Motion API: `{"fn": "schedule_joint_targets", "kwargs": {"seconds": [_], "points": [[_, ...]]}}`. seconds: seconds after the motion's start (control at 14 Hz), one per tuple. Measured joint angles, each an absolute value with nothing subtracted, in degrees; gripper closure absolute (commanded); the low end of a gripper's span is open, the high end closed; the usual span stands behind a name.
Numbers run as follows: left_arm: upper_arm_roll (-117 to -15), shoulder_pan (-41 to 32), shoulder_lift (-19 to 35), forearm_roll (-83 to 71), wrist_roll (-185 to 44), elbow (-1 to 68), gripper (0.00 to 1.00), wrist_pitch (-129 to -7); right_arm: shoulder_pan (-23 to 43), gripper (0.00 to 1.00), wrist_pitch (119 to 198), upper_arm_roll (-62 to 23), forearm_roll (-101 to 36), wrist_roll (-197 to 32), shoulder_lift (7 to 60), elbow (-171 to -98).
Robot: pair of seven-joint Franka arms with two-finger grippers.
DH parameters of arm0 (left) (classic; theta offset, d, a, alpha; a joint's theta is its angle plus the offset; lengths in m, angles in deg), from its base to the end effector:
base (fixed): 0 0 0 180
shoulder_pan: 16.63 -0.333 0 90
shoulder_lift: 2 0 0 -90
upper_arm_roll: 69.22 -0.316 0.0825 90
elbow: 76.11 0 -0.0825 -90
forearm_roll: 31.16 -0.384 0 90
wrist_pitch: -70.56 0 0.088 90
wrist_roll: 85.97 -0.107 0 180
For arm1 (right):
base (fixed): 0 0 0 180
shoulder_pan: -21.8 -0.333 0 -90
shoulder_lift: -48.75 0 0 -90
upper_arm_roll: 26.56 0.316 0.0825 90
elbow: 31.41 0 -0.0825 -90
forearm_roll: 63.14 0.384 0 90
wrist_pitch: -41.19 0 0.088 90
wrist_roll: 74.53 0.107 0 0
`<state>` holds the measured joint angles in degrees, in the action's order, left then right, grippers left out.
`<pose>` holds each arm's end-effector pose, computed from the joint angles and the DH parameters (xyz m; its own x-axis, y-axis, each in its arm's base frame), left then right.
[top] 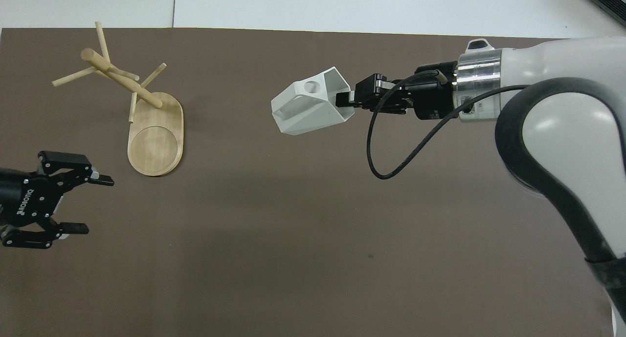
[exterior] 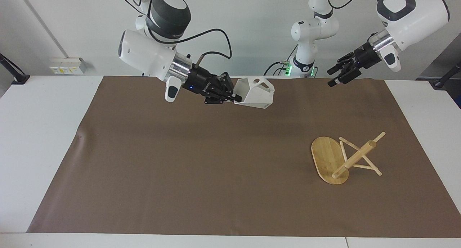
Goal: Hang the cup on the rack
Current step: 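Lift the cup with the right gripper while the left gripper approaches, then close the left gripper on the cup held by the right gripper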
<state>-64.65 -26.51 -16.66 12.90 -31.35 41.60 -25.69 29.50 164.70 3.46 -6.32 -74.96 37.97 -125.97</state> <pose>0.4783 -0.0265 0.5613 0.3793 0.6817 -0.6257 0.9252 -0.2730 0.2635 0.5974 0.2529 0.5678 0.9932 -0.1024 0.0555 -0.0047 -0.5109 -0.8596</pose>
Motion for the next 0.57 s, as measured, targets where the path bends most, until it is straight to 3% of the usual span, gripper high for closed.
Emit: {"fn": "schedule_joint_targets", "kwargs": {"seconds": [0.57], "points": [[-63.26,-21.8,-16.4,31.08,-9.55,46.77,0.0,-39.08,29.44,1.0,176.16,12.44,-6.09,-70.89,37.56,-127.35]]}}
